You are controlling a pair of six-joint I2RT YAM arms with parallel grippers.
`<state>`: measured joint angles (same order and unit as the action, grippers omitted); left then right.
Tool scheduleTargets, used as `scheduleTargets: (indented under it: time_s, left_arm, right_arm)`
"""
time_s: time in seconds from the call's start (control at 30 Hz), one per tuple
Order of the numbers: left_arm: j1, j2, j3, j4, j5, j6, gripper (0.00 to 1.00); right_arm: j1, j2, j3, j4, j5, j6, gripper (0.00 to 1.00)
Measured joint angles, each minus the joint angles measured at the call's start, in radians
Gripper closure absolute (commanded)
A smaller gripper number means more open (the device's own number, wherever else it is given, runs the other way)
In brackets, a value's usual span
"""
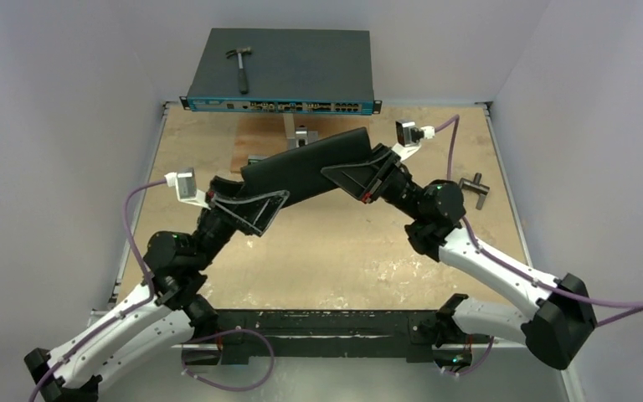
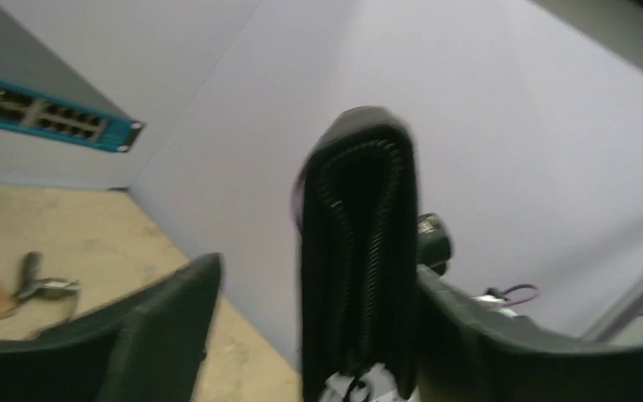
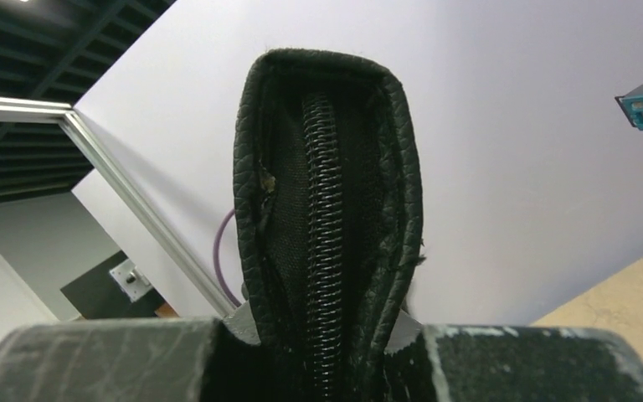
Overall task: Sort the hair-cutting tools
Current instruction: Zip the hairdressing tool bag.
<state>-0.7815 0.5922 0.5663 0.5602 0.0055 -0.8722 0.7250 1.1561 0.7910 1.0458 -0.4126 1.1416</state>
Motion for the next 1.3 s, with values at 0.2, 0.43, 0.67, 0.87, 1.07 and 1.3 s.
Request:
scheduleTargets:
  time_s: [0.2, 0.43, 0.67, 0.87, 1.07, 1.3]
  left_arm:
    - [-0.013, -0.215, 0.069, -0.389, -0.142, 0.163, 0.04]
    - [-0.01, -0.32, 0.187, -0.726, -0.27, 0.359, 0.01]
    - [-0.011, -0.27, 0.161, -0.769, -0.07, 0.513, 0.0]
    - [-0.038, -0.194, 0.161, -0.757, 0.019, 0.642, 0.0]
    - [-0.068, -0.132, 0.161, -0.724, 0.02, 0.735, 0.0]
    - [-0.084, -0.05, 0.161, -0.675, 0.019, 0.763, 0.21]
  right_arm:
    - [-0.027, -0.178, 0.0, -0.218, 0.018, -0.075, 1.0]
    - [-0.034, -0.292, 0.087, -0.479, 0.061, -0.179, 1.0]
    - [-0.034, -0.248, 0.25, -0.756, 0.061, -0.276, 1.0]
    - [-0.034, -0.198, 0.34, -0.983, 0.064, -0.365, 1.0]
    - [-0.034, -0.151, 0.395, -1.133, 0.069, -0.414, 1.0]
    - [-0.034, -0.142, 0.401, -1.186, 0.079, -0.429, 1.0]
